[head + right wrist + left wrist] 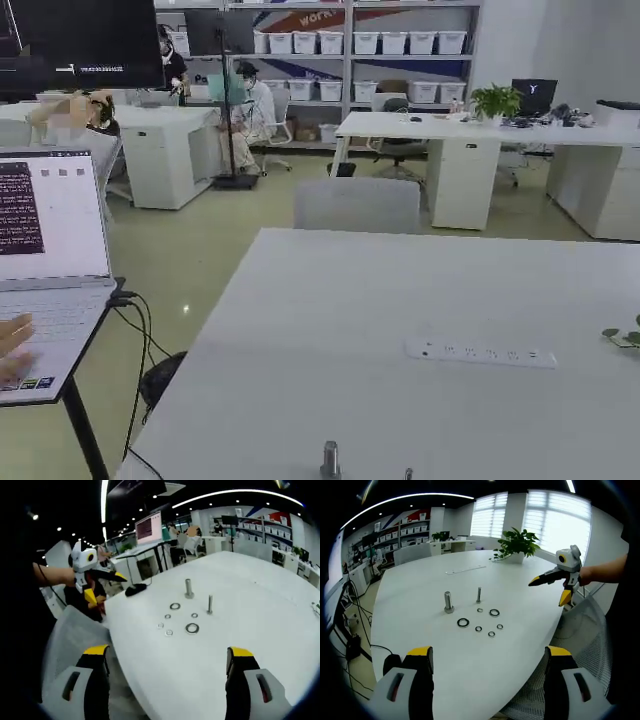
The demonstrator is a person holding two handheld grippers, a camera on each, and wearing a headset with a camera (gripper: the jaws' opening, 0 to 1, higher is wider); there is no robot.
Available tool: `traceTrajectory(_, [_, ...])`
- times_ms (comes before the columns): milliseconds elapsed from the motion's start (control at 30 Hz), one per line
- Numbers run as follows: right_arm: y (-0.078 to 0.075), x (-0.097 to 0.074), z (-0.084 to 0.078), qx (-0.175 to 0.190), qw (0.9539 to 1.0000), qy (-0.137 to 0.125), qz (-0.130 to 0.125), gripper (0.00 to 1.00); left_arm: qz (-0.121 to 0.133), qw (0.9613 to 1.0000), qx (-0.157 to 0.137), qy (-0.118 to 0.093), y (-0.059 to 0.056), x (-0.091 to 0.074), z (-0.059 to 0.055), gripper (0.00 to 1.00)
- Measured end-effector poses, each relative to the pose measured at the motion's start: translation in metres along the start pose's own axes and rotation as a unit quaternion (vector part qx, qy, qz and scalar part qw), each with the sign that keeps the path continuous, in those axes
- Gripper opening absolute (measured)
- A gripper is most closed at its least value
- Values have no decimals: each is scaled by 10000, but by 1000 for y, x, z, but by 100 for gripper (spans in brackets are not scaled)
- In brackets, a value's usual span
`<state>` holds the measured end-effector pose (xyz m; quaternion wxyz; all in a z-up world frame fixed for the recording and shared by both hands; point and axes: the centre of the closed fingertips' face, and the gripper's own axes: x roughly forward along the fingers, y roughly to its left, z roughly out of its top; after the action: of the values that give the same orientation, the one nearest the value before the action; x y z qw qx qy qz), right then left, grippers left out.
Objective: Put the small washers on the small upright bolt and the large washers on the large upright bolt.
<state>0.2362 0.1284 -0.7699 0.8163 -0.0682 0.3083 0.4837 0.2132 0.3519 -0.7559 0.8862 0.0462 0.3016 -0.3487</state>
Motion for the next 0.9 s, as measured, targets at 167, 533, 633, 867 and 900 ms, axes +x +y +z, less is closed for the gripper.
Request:
traceTrajectory(167, [1,-2,-3,-13,10000,2,-16,97,22,10000,3,-9,-3,-2,-1,89])
traceTrajectory(533, [0,-6,1,-76,10000,10,-58,97,13,10000,68,-36,-5,-5,5,90])
traceTrajectory(633, [-4,-6,0,-168,9998,79,-110,97,-6,10000,96,-3,-4,-4,4,91])
traceTrajectory(867, [-6,2,2,-321,9992,209,-116,96,-46,9996,229,143,-1,1,-1,93])
traceTrajectory(900, [-8,3,2,-327,9991,249,-128,95,-45,9996,247,151,-1,1,-1,93])
